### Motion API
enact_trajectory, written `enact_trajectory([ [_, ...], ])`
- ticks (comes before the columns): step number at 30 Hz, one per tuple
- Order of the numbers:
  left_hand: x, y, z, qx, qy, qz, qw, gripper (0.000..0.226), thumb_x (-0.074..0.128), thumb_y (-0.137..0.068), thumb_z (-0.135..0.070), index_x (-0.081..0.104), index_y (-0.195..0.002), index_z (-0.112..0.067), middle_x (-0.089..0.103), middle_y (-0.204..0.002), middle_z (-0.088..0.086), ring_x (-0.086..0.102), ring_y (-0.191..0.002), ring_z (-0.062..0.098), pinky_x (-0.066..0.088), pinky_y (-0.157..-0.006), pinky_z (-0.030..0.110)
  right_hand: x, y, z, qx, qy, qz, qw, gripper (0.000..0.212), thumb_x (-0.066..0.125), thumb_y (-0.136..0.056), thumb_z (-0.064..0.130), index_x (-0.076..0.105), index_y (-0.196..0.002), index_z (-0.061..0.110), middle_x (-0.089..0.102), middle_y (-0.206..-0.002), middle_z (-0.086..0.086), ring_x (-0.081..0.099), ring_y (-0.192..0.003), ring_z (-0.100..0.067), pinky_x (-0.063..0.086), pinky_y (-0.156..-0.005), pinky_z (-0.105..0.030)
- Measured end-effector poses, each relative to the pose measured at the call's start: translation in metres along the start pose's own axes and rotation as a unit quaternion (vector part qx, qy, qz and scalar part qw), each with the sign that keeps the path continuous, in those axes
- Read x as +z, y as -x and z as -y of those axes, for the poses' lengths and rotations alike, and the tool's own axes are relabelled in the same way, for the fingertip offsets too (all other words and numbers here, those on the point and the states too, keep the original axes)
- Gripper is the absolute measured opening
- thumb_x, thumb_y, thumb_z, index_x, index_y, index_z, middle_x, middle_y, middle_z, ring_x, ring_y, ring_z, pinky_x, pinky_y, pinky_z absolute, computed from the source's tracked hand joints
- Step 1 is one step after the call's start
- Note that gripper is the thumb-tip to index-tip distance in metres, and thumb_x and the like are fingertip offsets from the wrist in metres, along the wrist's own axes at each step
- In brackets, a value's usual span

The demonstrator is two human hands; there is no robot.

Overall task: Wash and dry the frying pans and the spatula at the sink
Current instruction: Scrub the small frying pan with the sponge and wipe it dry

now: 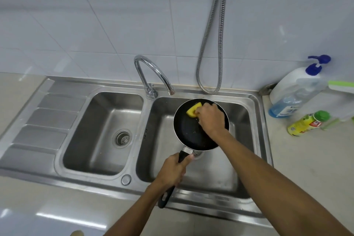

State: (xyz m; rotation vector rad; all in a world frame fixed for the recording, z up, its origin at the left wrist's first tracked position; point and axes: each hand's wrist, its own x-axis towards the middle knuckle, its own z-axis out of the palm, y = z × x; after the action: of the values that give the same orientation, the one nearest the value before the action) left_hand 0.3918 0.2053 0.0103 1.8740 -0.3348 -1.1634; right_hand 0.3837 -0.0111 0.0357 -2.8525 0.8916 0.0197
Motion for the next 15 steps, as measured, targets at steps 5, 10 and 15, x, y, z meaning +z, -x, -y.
enact_trajectory([
  [5, -0.003, -0.008, -0.005, -0.002, 0.016, 0.0, 1.0, 0.042, 0.066, -0.094, -0.049, 0.047, -0.081, -0.013, 0.043, -0.052, 0.0, 0.035, -0.037, 0.017, 0.031, -0.035, 0.024, 0.012, 0.038, -0.022, 0.04, 0.028, -0.009, 0.999, 0.027, 0.063, -0.086, 0.011, 0.073, -0.105, 0.027, 0.064, -0.104, -0.001, 0.059, -0.1, -0.027, 0.051, -0.072, -0.035],
  [10, 0.007, -0.009, -0.005, -0.01, -0.015, 0.019, 1.0, 0.039, 0.065, -0.096, -0.047, 0.052, -0.088, -0.011, 0.046, -0.051, -0.004, 0.038, -0.038, 0.015, 0.034, -0.037, 0.026, 0.021, 0.066, 0.02, 0.015, -0.101, 0.044, 0.994, 0.02, 0.06, -0.09, 0.015, 0.074, -0.101, 0.025, 0.063, -0.106, -0.004, 0.059, -0.101, -0.03, 0.051, -0.076, -0.036],
  [15, 0.004, -0.006, -0.01, 0.009, -0.036, -0.004, 0.999, 0.036, 0.066, -0.095, -0.045, 0.052, -0.088, -0.013, 0.05, -0.056, -0.002, 0.043, -0.04, 0.014, 0.037, -0.038, 0.026, 0.018, 0.023, 0.024, 0.155, -0.42, 0.074, 0.891, 0.009, 0.071, -0.084, 0.026, 0.077, -0.085, 0.032, 0.076, -0.093, 0.003, 0.07, -0.094, -0.025, 0.057, -0.085, -0.039],
])
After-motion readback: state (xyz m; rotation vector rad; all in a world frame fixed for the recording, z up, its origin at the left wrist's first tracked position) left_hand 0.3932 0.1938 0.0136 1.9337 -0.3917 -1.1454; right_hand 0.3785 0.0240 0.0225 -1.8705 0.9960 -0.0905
